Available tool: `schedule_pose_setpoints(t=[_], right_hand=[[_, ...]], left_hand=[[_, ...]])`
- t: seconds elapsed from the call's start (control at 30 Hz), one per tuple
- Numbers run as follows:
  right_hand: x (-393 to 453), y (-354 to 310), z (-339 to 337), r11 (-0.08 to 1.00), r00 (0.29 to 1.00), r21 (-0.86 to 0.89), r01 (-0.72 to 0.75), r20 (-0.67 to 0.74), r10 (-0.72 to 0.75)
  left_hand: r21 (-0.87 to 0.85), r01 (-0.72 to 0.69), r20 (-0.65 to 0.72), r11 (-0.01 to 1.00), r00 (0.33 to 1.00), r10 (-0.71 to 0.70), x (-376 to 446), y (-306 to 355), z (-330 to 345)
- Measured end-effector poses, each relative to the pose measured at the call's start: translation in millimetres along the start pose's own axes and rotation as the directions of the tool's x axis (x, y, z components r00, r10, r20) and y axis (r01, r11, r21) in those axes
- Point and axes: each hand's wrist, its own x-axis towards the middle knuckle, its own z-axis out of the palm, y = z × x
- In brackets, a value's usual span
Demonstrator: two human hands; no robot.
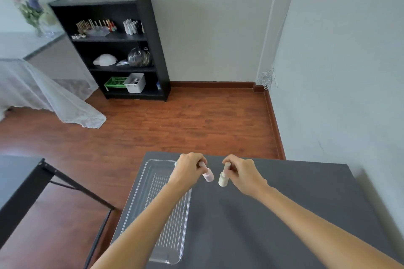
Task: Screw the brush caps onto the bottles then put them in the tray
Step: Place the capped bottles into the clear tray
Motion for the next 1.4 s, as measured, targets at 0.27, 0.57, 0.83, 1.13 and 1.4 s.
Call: schedule_pose_setpoints(t=[0.27, 0.57, 0.83, 1.13, 1.4], right_hand=[[68, -98, 86, 0.970, 0.963, -0.036, 0.241, 0.131, -0.234], [91, -109, 109, 0.974, 0.969, -0.101, 0.203, 0.162, -0.185], [116, -106, 130, 0.960, 0.987, -0.260, 0.106, 0.144, -0.070], [125, -95, 147, 0.918, 0.990, -0.374, 0.129, 0.098, -0.100], [126, -93, 145, 0.922, 0.985, -0.350, 0.167, 0.110, -0.136]], left_hand=[[-0.006, 0.127, -0.129, 0.992, 0.984, -0.127, -10, -104, -90], [0.018, 0.165, -0.082, 0.986, 0.983, -0.163, 8, -118, -87], [0.037, 0.150, 0.028, 0.988, 0.988, -0.151, 38, -136, -66], [0.059, 0.140, 0.059, 0.988, 0.988, -0.143, 58, -148, -53], [0.052, 0.177, 0.052, 0.983, 0.982, -0.179, 58, -151, -49]])
